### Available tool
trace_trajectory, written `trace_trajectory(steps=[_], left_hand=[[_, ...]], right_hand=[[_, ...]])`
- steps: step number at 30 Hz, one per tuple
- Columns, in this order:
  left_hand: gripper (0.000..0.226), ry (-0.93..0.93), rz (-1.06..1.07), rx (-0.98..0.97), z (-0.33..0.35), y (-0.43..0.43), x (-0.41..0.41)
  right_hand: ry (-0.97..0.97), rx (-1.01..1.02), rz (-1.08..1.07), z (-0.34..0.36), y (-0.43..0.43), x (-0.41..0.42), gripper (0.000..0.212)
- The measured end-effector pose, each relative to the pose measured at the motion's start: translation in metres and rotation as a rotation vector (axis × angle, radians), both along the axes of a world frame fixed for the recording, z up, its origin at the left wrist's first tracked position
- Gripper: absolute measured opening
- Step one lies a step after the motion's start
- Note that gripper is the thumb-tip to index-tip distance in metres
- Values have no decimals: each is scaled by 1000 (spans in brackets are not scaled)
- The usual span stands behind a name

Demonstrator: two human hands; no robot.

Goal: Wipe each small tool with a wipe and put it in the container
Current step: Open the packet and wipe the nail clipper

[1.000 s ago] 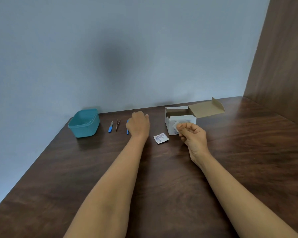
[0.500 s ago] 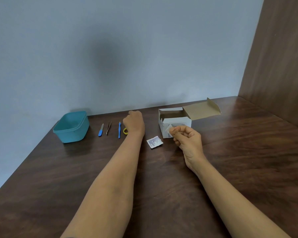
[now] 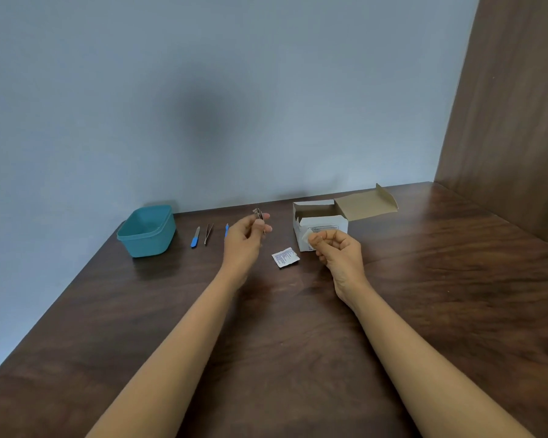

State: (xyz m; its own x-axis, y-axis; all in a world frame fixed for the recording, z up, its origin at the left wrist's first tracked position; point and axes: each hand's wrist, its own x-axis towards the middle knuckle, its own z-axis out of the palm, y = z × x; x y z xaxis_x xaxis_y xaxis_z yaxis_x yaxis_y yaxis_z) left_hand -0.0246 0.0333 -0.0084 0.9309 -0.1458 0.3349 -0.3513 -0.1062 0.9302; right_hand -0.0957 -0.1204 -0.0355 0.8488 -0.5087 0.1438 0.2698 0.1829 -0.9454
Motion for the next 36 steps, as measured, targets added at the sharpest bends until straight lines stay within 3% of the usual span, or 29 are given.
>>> trace_trajectory(steps=[7, 13, 17, 28, 36], left_hand=[[32, 212, -123, -39, -13, 18, -60], [31, 182, -100, -60, -25, 27, -84], [23, 159, -77, -52, -22, 33, -80], [17, 316, -178, -149, -16, 37, -81], [14, 311, -155, -170, -16, 38, -77]], right_hand=[[-24, -183, 33, 5, 9, -10, 14], [-11, -392, 61, 1, 17, -12, 7], [-22, -413, 73, 1, 18, -15, 10], [-21, -534, 20, -4, 34, -17, 11], [-18, -509, 133, -4, 35, -18, 5]])
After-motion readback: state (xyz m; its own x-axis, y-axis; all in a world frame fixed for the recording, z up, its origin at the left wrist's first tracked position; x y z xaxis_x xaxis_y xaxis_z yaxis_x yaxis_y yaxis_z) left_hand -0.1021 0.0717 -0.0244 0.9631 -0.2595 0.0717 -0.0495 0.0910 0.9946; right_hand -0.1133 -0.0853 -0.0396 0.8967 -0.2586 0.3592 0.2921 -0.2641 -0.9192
